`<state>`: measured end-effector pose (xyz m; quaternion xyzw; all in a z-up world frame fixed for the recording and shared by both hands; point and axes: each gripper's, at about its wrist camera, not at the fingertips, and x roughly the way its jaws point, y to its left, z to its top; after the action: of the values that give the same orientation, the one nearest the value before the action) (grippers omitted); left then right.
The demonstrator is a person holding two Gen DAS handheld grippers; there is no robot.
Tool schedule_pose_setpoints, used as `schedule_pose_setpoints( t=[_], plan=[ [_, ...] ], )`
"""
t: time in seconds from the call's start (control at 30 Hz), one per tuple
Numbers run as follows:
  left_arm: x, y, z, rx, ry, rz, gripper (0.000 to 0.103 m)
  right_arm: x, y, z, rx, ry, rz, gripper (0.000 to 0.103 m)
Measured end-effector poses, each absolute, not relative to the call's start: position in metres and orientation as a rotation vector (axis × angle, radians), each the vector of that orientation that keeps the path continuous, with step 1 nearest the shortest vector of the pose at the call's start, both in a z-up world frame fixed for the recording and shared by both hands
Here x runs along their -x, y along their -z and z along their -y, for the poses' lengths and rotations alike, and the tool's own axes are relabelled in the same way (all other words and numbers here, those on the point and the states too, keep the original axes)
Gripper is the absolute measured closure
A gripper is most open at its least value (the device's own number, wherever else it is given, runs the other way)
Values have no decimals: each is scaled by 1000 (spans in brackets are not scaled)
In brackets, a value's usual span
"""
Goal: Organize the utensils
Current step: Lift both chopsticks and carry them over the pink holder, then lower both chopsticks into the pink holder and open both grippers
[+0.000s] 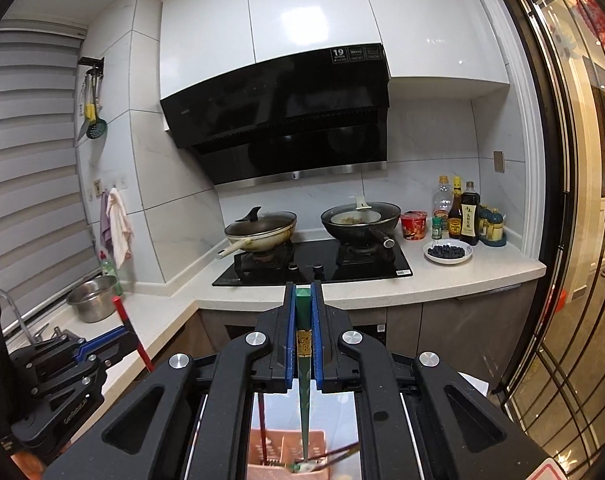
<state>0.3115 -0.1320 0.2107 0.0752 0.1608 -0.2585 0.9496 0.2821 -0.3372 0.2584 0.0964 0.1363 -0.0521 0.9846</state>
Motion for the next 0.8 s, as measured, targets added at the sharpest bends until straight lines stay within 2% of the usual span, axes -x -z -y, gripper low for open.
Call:
schedule_pose_setpoints(
  t=[0.37, 0.8],
  plan=[
    [-341, -188, 133, -147, 523, -382, 96, -336, -202, 338, -206, 94, -400, 96],
    [-333, -203, 127, -149, 519, -334, 96, -341, -188, 333, -199, 93, -416, 96]
  ],
)
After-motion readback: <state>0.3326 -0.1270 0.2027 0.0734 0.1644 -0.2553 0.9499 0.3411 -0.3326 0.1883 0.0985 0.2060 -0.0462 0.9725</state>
